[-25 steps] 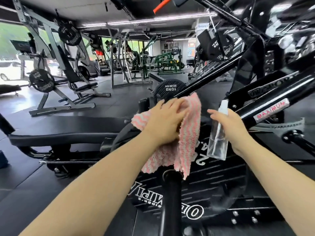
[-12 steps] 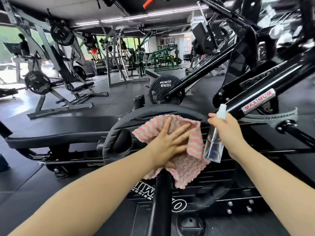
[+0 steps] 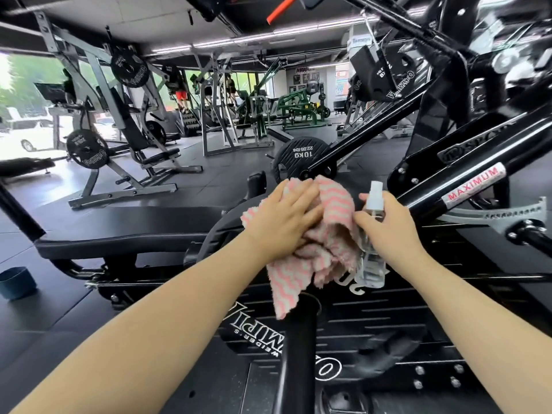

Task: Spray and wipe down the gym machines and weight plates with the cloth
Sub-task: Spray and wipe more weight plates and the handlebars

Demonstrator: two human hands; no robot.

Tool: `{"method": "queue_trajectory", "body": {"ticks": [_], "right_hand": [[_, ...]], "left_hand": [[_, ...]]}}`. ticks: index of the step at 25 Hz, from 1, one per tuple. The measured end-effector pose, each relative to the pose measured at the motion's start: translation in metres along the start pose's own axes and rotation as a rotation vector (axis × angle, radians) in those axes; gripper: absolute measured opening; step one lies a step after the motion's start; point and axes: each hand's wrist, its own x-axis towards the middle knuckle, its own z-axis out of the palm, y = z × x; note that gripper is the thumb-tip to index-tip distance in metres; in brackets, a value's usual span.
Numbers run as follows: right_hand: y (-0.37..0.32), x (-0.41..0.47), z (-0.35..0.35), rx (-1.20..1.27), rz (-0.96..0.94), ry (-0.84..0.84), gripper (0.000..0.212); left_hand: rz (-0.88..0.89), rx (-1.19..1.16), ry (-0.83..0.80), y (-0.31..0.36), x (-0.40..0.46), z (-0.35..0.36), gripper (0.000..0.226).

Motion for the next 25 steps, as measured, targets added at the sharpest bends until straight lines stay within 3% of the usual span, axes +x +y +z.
{"method": "queue_trajectory", "body": {"ticks": [2, 6, 13, 18, 21, 23, 25], "right_hand": [[-0.005, 0.003, 0.004, 0.035, 0.005, -0.001, 0.023], [0.002, 0.002, 0.004, 0.155, 0.019, 0.017, 0.035], [0.011, 0.003, 0.005, 0.163, -0.064, 0.057, 0.014], [0.003, -0.001, 0.003, 0.132, -0.079, 0.051, 0.016], [-0.006, 0.002, 0.004, -0.053, -0.113, 0.04, 0.019], [-0.025, 0.007, 0.015, -0.311, -0.21, 0.02, 0.02], [-0.05, 0.013, 0.031, -0.42, -0.288, -0.059, 0.02]], "left_hand": [[-0.115, -0.077, -0.044, -0.009, 0.004, -0.007, 0.047], [-0.218, -0.195, -0.082, -0.023, -0.002, -0.005, 0.051], [-0.491, -0.522, -0.207, -0.063, -0.071, 0.022, 0.049], [-0.62, -0.707, -0.269, -0.069, -0.106, 0.035, 0.051], [-0.57, -0.585, -0.228, -0.062, -0.084, 0.029, 0.073], [-0.49, -0.383, -0.249, -0.054, -0.061, 0.017, 0.069], [-0.434, -0.296, -0.351, -0.051, -0.04, 0.002, 0.071]]}}
